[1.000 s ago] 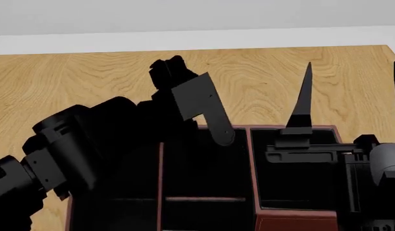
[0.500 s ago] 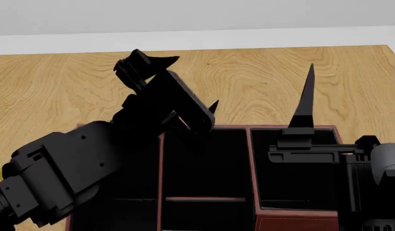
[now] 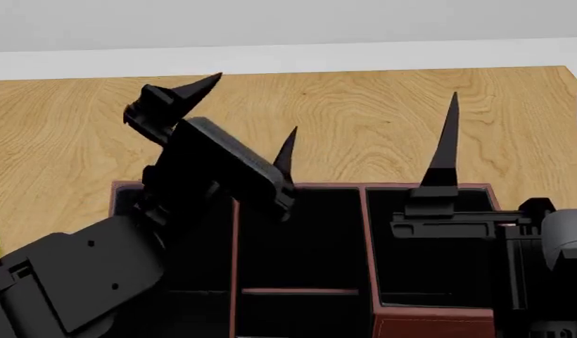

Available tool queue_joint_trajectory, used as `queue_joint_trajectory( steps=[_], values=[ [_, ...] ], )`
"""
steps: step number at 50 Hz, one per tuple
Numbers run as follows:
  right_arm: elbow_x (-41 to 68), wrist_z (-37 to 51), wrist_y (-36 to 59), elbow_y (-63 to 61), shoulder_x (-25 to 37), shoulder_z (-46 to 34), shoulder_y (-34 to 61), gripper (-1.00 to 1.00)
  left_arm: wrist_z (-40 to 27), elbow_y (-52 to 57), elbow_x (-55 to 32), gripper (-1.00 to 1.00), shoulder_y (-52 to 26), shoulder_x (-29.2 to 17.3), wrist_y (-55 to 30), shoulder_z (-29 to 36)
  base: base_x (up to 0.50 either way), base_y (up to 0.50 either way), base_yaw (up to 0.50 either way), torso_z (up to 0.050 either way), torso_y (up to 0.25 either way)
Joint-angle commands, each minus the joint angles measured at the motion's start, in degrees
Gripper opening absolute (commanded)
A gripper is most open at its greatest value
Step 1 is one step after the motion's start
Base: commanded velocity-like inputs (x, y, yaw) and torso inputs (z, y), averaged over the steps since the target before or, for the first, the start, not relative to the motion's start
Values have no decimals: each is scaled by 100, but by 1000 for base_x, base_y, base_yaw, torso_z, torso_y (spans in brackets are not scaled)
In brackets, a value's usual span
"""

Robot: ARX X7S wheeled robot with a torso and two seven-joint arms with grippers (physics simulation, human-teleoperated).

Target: Pick up the book and place it in the back compartment of the caddy.

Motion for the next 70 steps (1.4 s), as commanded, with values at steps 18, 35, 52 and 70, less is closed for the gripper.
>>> queue_joint_trajectory(
  steps=[18, 35, 52, 70],
  values=[
    [-44, 67, 217, -105, 29, -121, -30, 100, -1018, 1420, 20, 100, 548, -773, 355, -274, 0, 0, 0, 0, 0],
    [-23, 25, 142, -34, 4, -102, -21, 100, -1351, 1774, 104, 100, 642, -1004, 294, -317, 0, 0, 0, 0, 0],
    [-40, 92, 195, -122, 32, -91, -53, 100, -1785, 2239, 170, 100, 912, -1333, 308, -366, 0, 0, 0, 0, 0],
    [-8, 149, 260, -244, 77, -56, -63, 100, -2025, 2663, 310, 100, 995, -1488, 278, -363, 0, 0, 0, 0, 0]
  ],
)
